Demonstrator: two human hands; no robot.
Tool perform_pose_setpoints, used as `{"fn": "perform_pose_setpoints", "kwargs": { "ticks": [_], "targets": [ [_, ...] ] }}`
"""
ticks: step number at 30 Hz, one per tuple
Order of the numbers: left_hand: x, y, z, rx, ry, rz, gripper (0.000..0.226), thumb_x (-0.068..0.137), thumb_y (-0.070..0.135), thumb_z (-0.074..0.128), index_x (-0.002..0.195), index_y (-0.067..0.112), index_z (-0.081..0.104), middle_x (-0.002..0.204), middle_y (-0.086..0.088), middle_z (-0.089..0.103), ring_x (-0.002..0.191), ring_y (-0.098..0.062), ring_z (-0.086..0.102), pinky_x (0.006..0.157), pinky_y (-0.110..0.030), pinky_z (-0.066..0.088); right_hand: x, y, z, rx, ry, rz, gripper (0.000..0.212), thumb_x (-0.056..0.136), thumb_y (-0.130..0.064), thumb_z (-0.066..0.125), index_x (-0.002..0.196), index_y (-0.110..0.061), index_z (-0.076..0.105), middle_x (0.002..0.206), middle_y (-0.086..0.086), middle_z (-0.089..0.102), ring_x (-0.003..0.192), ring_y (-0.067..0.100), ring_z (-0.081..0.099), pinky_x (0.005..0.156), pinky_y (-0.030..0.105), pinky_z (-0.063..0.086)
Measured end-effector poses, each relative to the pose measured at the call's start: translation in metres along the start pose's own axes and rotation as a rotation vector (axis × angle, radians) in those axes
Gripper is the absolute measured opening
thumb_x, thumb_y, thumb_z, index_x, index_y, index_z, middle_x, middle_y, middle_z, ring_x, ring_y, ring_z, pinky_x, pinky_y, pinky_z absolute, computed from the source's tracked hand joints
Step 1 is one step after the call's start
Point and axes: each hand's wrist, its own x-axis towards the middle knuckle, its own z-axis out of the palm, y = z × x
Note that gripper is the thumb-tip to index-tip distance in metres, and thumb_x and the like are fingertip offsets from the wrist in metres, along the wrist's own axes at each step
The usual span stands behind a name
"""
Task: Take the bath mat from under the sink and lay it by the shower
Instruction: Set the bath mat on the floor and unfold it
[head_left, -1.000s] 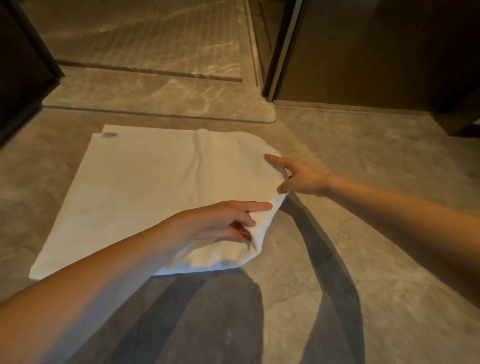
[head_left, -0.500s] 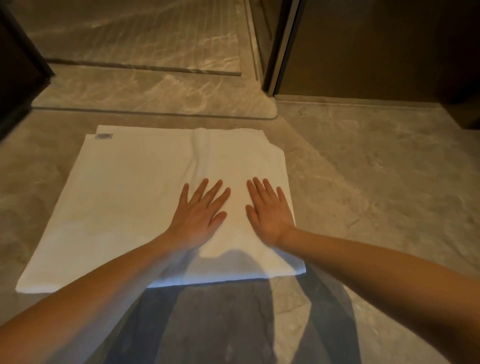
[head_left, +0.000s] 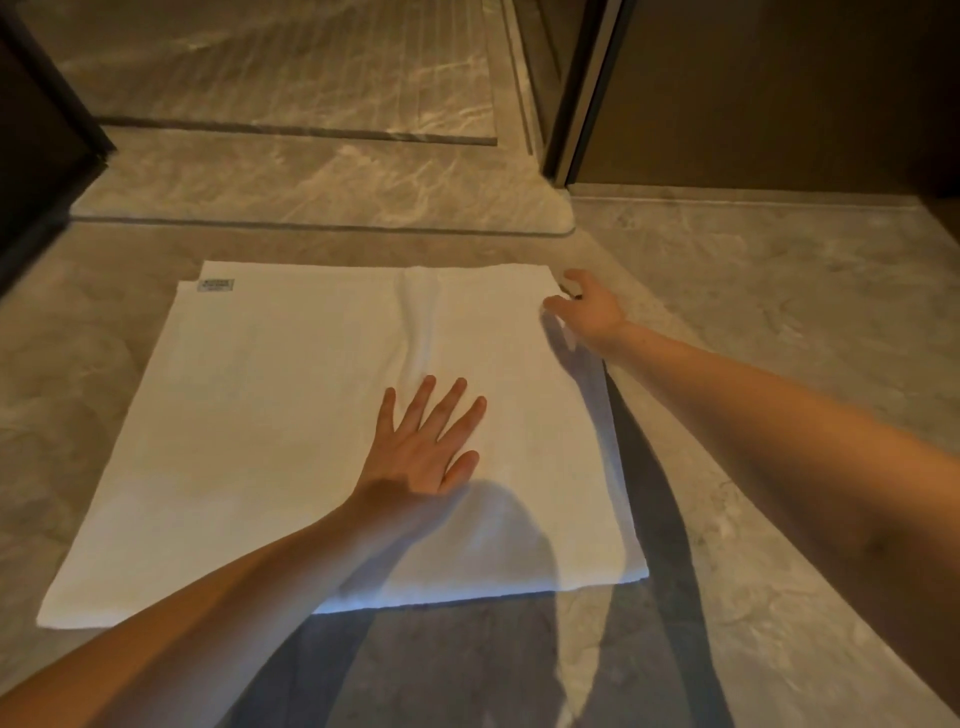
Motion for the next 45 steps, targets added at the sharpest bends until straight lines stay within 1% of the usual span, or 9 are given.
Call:
{"fn": "perform_pose_setpoints", "kwargs": {
  "ticks": [6, 9, 14, 22, 30, 34, 39, 42, 45],
  "targets": [
    [-0.008, 0.004, -0.001, -0.089, 0.126, 0.025, 0.057, 0.097, 0.045, 0.024, 0.154, 0.036, 0.019, 0.163, 0.007, 0.014, 0.150, -0.024, 0.006, 0.117, -0.056, 0.006, -0.001, -0.007, 0.007, -0.138, 0.195, -0.252, 0.045, 0.086, 0.005, 0.053, 0.128, -0.010, 0.061, 0.133, 0.010, 0.057, 0.124, 0.027, 0.052, 0.103, 0.029, 0.040],
    [-0.009, 0.004, 0.000, -0.104, 0.152, 0.040, 0.057, 0.097, 0.044, 0.028, 0.153, 0.033, 0.024, 0.162, 0.006, 0.018, 0.150, -0.026, 0.011, 0.117, -0.058, 0.010, -0.013, 0.008, 0.019, -0.692, 0.143, -0.328, 0.051, 0.098, -0.025, 0.042, 0.149, -0.020, 0.038, 0.158, 0.010, 0.028, 0.145, 0.034, 0.023, 0.116, 0.049, 0.020],
    [-0.009, 0.004, 0.000, -0.102, 0.163, 0.052, 0.057, 0.097, 0.044, 0.029, 0.153, 0.032, 0.026, 0.162, 0.004, 0.020, 0.149, -0.027, 0.013, 0.116, -0.058, 0.011, -0.039, 0.023, 0.050, -0.764, -0.097, -0.444, 0.056, 0.103, -0.041, 0.019, 0.157, -0.032, 0.006, 0.165, 0.001, 0.004, 0.151, 0.023, -0.002, 0.121, 0.046, 0.001],
    [0.003, -0.023, -0.001, 0.021, 0.041, 0.219, 0.059, 0.098, 0.052, 0.013, 0.154, 0.041, -0.003, 0.163, 0.009, -0.007, 0.149, -0.021, -0.012, 0.118, -0.051, -0.007, -0.067, 0.028, 0.049, -0.800, -0.041, -0.271, 0.058, 0.103, -0.044, 0.015, 0.157, -0.029, -0.003, 0.165, 0.010, -0.005, 0.151, 0.028, -0.007, 0.121, 0.051, 0.001],
    [0.011, -0.059, -0.029, 0.082, -0.038, 0.653, 0.053, 0.102, 0.043, 0.034, 0.153, 0.036, 0.022, 0.162, 0.009, 0.009, 0.150, -0.018, -0.002, 0.120, -0.042, -0.006, -0.180, 0.035, 0.062, -0.800, -0.142, 0.187, 0.076, 0.100, -0.056, 0.022, 0.154, -0.019, -0.016, 0.160, 0.023, -0.017, 0.148, 0.041, -0.013, 0.118, 0.056, 0.006],
    [-0.022, -0.031, -0.027, -0.201, 0.254, 0.401, 0.042, 0.089, 0.011, 0.062, 0.132, 0.010, 0.060, 0.147, -0.009, 0.047, 0.138, -0.031, 0.041, 0.116, -0.050, 0.018, -0.190, 0.011, 0.056, -0.673, -0.243, 0.388, 0.075, 0.096, -0.059, 0.038, 0.153, -0.019, 0.012, 0.155, 0.027, 0.010, 0.141, 0.042, 0.017, 0.112, 0.050, 0.023],
    [-0.055, -0.022, -0.005, -0.083, 0.013, -0.285, 0.065, 0.099, 0.050, 0.024, 0.156, 0.024, 0.005, 0.162, -0.019, -0.004, 0.149, -0.037, -0.005, 0.116, -0.052, -0.006, -0.148, -0.013, 0.031, -0.827, -0.108, -0.119, 0.066, 0.098, -0.046, 0.041, 0.154, -0.023, 0.014, 0.158, 0.016, 0.012, 0.139, 0.042, 0.021, 0.108, 0.052, 0.029],
    [-0.063, -0.031, 0.005, -0.082, 0.008, -0.302, 0.068, 0.096, 0.058, 0.007, 0.155, 0.026, -0.008, 0.161, -0.019, -0.015, 0.147, -0.035, -0.017, 0.116, -0.052, -0.011, -0.125, -0.005, 0.034, -0.878, -0.242, -0.565, 0.058, 0.102, -0.035, 0.035, 0.156, -0.029, 0.015, 0.163, 0.005, 0.011, 0.148, 0.030, 0.014, 0.115, 0.051, 0.020],
    [-0.073, -0.037, 0.013, -0.087, 0.056, -0.203, 0.063, 0.096, 0.060, 0.002, 0.151, 0.035, -0.016, 0.160, -0.014, -0.019, 0.145, -0.029, -0.025, 0.116, -0.049, -0.015, -0.118, 0.008, 0.049, -0.903, -0.314, -0.507, 0.057, 0.103, -0.044, 0.025, 0.155, -0.040, 0.002, 0.165, 0.003, 0.002, 0.151, 0.028, -0.001, 0.116, 0.059, 0.008]
  ]
}}
